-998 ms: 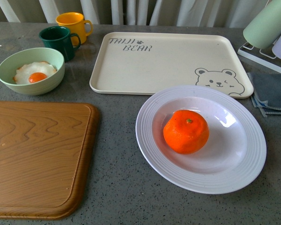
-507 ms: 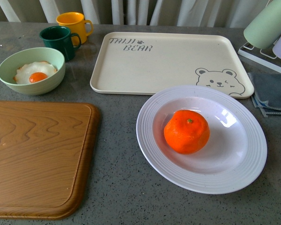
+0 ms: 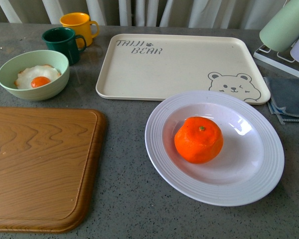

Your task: Place orange and plate with both arms

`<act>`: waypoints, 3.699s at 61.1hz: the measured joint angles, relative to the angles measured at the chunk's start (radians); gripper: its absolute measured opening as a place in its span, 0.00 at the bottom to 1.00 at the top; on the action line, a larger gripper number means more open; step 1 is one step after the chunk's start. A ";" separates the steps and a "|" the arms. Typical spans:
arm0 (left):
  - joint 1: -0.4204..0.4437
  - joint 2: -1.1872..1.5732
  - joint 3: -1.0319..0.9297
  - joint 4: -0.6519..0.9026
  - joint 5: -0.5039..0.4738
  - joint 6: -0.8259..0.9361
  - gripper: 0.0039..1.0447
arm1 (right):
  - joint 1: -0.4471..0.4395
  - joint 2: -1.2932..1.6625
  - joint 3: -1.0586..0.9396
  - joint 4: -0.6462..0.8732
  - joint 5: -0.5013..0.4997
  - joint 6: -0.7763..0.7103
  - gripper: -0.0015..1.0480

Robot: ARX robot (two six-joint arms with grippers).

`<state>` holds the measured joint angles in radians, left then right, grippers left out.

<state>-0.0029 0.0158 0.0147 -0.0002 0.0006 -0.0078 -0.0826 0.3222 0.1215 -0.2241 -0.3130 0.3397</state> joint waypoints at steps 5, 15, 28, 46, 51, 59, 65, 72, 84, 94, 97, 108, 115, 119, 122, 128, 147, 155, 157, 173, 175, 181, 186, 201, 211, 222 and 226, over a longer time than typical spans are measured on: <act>0.000 0.000 0.000 0.000 0.000 0.001 0.91 | 0.039 0.086 0.014 0.071 0.018 0.075 0.91; 0.000 0.000 0.000 0.000 0.000 0.001 0.92 | 0.054 0.342 0.020 0.274 -0.011 0.200 0.91; 0.000 0.000 0.000 0.000 0.000 0.001 0.92 | 0.050 0.721 0.021 0.545 0.024 0.223 0.91; 0.000 0.000 0.000 0.000 0.000 0.001 0.92 | 0.135 1.118 0.063 0.780 0.076 0.277 0.91; 0.000 0.000 0.000 0.000 0.000 0.001 0.92 | 0.149 1.170 0.076 0.805 0.103 0.296 0.91; 0.000 0.000 0.000 0.000 0.000 0.001 0.92 | 0.171 1.241 0.093 0.847 0.129 0.308 0.91; 0.000 0.000 0.000 0.000 0.000 0.001 0.92 | 0.195 1.295 0.116 0.873 0.141 0.314 0.91; 0.000 0.000 0.000 0.000 0.000 0.001 0.92 | 0.216 1.341 0.141 0.892 0.159 0.319 0.91; 0.000 0.000 0.000 0.000 0.000 0.001 0.92 | 0.237 1.405 0.173 0.915 0.179 0.323 0.91; 0.000 0.000 0.000 0.000 0.000 0.001 0.92 | 0.243 1.445 0.203 0.936 0.185 0.322 0.91; 0.000 0.000 0.000 0.000 0.000 0.001 0.92 | 0.245 1.463 0.217 0.943 0.190 0.322 0.91; 0.000 0.000 0.000 0.000 0.000 0.001 0.92 | 0.250 1.493 0.249 0.948 0.197 0.321 0.91; 0.000 0.000 0.000 0.000 0.000 0.001 0.92 | 0.252 1.500 0.259 0.946 0.197 0.322 0.91; 0.000 0.000 0.000 0.000 0.000 0.001 0.92 | 0.252 1.502 0.262 0.943 0.197 0.322 0.91; 0.000 0.000 0.000 0.000 0.000 0.001 0.92 | 0.252 1.505 0.264 0.942 0.200 0.322 0.90; 0.000 0.000 0.000 0.000 0.000 0.001 0.92 | 0.250 1.516 0.267 0.941 0.208 0.322 0.76; 0.000 0.000 0.000 0.000 0.000 0.001 0.92 | 0.231 1.553 0.274 0.934 0.196 0.327 0.25; 0.000 0.000 0.000 0.000 -0.001 0.001 0.92 | 0.219 1.556 0.278 0.932 0.170 0.367 0.16; 0.000 0.000 0.000 0.000 0.000 0.001 0.92 | 0.216 1.556 0.278 0.930 0.165 0.374 0.15; 0.000 0.000 0.000 0.000 0.000 0.001 0.92 | 0.193 1.528 0.274 0.911 0.129 0.381 0.14; 0.000 0.000 0.000 0.000 0.000 0.001 0.92 | 0.192 1.516 0.271 0.900 0.125 0.380 0.13; 0.000 0.000 0.000 0.000 0.000 0.001 0.92 | 0.180 1.467 0.261 0.859 0.104 0.363 0.11; 0.000 0.000 0.000 0.000 0.000 0.001 0.92 | 0.158 1.424 0.245 0.846 0.067 0.350 0.09; 0.000 0.000 0.000 0.000 0.000 0.001 0.92 | 0.085 1.322 0.224 0.794 -0.018 0.318 0.03; 0.000 0.000 0.000 0.000 0.000 0.001 0.92 | 0.046 1.297 0.218 0.779 -0.049 0.291 0.03; 0.000 0.000 0.000 0.000 0.000 0.001 0.92 | 0.023 1.288 0.216 0.777 -0.074 0.275 0.03; 0.000 0.000 0.000 0.000 0.000 0.001 0.92 | 0.021 1.286 0.216 0.777 -0.081 0.272 0.03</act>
<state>-0.0029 0.0158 0.0147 -0.0002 0.0002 -0.0067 -0.0612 1.6085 0.3370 0.5533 -0.3939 0.6113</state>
